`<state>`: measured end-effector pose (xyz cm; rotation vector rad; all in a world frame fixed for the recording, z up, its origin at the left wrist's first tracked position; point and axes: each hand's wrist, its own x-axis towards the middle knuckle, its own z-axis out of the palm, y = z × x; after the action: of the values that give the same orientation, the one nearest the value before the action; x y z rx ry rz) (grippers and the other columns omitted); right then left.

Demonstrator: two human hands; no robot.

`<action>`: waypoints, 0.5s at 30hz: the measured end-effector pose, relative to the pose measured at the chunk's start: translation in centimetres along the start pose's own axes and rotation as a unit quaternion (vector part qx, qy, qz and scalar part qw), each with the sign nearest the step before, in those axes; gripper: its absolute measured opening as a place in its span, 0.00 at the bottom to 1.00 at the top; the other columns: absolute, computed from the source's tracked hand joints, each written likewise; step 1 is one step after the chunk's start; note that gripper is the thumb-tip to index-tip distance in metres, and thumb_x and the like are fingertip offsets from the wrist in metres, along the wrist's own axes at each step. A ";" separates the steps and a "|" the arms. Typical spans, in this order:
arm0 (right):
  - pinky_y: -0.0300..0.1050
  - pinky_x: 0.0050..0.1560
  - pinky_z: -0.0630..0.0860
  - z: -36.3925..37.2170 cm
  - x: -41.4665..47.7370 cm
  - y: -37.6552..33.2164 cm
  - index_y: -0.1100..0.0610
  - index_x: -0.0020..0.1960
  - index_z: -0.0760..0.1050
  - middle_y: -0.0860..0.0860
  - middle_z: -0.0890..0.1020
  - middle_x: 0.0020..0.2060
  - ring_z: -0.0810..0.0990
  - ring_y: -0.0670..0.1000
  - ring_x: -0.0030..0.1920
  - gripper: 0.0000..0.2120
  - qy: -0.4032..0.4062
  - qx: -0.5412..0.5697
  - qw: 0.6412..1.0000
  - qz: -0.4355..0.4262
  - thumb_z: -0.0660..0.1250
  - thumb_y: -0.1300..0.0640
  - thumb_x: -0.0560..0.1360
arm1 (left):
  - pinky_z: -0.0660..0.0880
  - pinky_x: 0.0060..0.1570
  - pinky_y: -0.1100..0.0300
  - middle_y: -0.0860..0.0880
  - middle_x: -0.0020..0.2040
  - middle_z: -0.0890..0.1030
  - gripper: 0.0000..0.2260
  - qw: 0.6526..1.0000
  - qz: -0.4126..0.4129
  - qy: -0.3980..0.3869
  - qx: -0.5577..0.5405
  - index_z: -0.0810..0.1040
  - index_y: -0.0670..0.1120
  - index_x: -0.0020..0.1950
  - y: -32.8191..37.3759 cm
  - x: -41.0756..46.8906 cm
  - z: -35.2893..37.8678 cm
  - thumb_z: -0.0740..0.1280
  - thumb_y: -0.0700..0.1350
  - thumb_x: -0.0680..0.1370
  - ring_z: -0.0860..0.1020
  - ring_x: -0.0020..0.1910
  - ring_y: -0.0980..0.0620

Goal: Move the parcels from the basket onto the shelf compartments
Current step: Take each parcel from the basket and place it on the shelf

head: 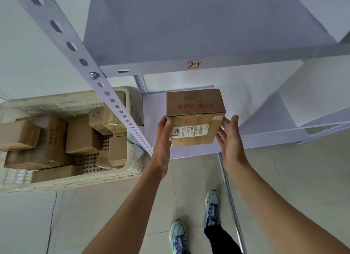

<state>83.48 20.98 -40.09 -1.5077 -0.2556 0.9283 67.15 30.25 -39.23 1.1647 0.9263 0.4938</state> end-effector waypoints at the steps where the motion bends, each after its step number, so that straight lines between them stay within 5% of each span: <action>1: 0.34 0.64 0.69 0.1 0.6 0.4 0.40 0.63 0.77 0.30 0.85 0.53 0.81 0.30 0.57 0.25 0.000 0.002 1.000 -0.004 0.42 0.38 0.86 | 0.66 0.70 0.56 0.77 0.62 0.77 0.28 1.000 0.000 0.002 0.000 0.67 0.68 0.72 -0.4 0.7 0.1 0.55 0.75 0.73 0.72 0.66 0.75; 12: 0.41 0.75 0.67 -1.6 9.9 5.0 0.41 0.64 0.79 0.38 0.86 0.58 0.81 0.38 0.65 0.29 -0.007 0.009 0.998 -0.054 0.48 0.30 0.77 | 0.68 0.65 0.61 0.70 0.63 0.80 0.20 0.999 0.022 0.033 0.003 0.73 0.66 0.70 -5.6 9.6 2.8 0.55 0.69 0.81 0.76 0.63 0.73; 15: 0.42 0.76 0.67 -2.1 11.3 6.4 0.43 0.68 0.78 0.41 0.85 0.63 0.79 0.40 0.68 0.31 -0.008 0.016 0.998 -0.053 0.48 0.30 0.78 | 0.68 0.74 0.50 0.63 0.67 0.81 0.25 0.999 0.024 0.034 0.002 0.73 0.63 0.73 -7.0 10.7 3.3 0.57 0.71 0.80 0.76 0.68 0.64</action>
<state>89.85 25.61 -50.59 -1.4447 -0.3286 0.8555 74.98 34.03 -49.22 1.1823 0.9607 0.5727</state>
